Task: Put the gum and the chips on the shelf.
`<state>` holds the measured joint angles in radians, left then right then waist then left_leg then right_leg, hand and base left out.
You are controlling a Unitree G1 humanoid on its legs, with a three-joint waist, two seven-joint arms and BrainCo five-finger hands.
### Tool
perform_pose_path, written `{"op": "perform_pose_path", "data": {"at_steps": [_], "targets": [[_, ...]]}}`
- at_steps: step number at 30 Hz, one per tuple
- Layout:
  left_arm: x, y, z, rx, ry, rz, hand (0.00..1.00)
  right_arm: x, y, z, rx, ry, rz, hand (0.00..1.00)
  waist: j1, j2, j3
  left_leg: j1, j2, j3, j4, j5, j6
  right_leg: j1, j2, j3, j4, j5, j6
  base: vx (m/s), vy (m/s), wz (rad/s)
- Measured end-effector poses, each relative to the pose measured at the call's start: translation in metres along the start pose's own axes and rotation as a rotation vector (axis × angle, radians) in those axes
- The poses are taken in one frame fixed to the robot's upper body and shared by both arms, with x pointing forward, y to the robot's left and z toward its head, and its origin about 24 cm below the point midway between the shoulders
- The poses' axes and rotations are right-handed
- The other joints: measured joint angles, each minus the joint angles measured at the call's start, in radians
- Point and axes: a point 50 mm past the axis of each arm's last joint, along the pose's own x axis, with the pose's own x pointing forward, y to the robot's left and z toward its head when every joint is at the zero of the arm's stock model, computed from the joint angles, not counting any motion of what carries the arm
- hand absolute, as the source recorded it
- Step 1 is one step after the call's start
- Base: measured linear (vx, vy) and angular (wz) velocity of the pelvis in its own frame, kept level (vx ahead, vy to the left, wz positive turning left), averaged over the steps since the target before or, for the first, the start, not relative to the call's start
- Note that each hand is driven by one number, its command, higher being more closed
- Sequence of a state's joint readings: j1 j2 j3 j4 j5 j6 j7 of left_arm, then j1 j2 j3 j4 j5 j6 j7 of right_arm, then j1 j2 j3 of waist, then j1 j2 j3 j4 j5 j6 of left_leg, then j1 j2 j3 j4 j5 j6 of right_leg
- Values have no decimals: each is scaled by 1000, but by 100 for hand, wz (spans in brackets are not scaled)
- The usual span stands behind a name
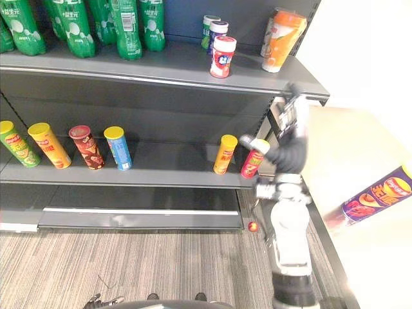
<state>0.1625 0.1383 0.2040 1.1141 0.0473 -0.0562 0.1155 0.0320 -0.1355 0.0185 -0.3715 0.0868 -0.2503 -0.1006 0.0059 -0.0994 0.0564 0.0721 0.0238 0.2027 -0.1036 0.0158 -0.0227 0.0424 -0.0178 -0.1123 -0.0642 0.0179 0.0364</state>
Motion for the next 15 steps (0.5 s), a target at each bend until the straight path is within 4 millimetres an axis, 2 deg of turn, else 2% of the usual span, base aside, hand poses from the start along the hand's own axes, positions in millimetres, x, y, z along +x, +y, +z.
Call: {"op": "perform_pose_path", "data": {"at_steps": [2,7,10,14,15], "targets": [[0,-1,-2,0,9,-1,0,-14,7,-12,-2,83,63,0,-4,8,-2,2,-2,8,0,-3,4,-1,-1,11,1,1,3,15,23,-17],[0,-1,-3,6,9,-3,0,-49,6,-52,-124,311,120,0,-4,17,0,5,-5,27,0,-9,6,-2,-4,28,-1,4,8,16,24,-10],[0,-2,-4,19,17,-8,0,-85,5,-91,-190,552,171,0,-3,27,-2,14,-7,42,0,-18,5,-1,-5,44,-1,4,8,34,22,-15],[-1,-7,-5,54,16,-20,0,-116,0,-113,-216,719,178,0,-5,49,-1,19,-8,63,0,-28,7,-2,-4,66,0,4,8,40,15,-17],[-1,-8,-5,56,15,-24,0,-130,-5,-122,-204,796,151,0,-8,53,-3,21,-8,65,0,-31,6,-2,-4,68,0,4,8,27,5,-5]]}}
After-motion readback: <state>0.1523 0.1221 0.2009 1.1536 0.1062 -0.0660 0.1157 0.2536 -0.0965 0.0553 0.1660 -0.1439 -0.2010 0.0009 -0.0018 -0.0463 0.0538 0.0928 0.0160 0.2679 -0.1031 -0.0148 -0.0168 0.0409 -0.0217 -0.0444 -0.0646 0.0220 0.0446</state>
